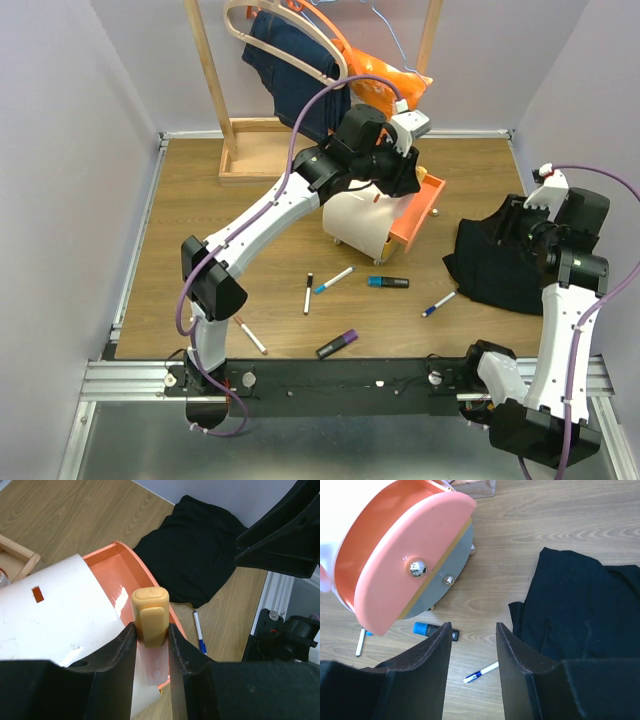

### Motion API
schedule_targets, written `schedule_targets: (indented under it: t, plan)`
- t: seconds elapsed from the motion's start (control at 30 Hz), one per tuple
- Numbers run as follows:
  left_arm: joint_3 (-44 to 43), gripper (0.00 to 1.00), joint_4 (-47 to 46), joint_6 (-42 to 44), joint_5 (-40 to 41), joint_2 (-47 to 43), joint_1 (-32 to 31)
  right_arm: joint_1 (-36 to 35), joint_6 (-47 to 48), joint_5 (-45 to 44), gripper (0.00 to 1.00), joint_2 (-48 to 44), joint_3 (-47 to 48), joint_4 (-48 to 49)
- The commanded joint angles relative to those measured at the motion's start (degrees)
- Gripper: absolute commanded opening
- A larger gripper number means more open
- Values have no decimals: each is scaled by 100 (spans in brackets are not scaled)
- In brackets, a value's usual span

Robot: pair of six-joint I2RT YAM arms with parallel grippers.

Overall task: Sort the stationery into containers
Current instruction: Place the pen in the drawer.

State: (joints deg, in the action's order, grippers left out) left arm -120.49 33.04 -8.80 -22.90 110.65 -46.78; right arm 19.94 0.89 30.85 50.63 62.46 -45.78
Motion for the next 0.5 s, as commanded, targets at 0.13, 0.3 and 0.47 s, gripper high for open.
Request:
schedule_targets:
  t: [0.13,0.3,0.47]
  plan:
    - [-221,3,-148,-8,189,272,-103,-8,-71,-62,48,114,-199,421]
    - [-335,1,-192,-61,180,369,-120,-8,-62,-79,48,158,-260,482]
    - [-326,0,-192,-166,145,422,-120,-8,-229,-114,48,149,-304,509]
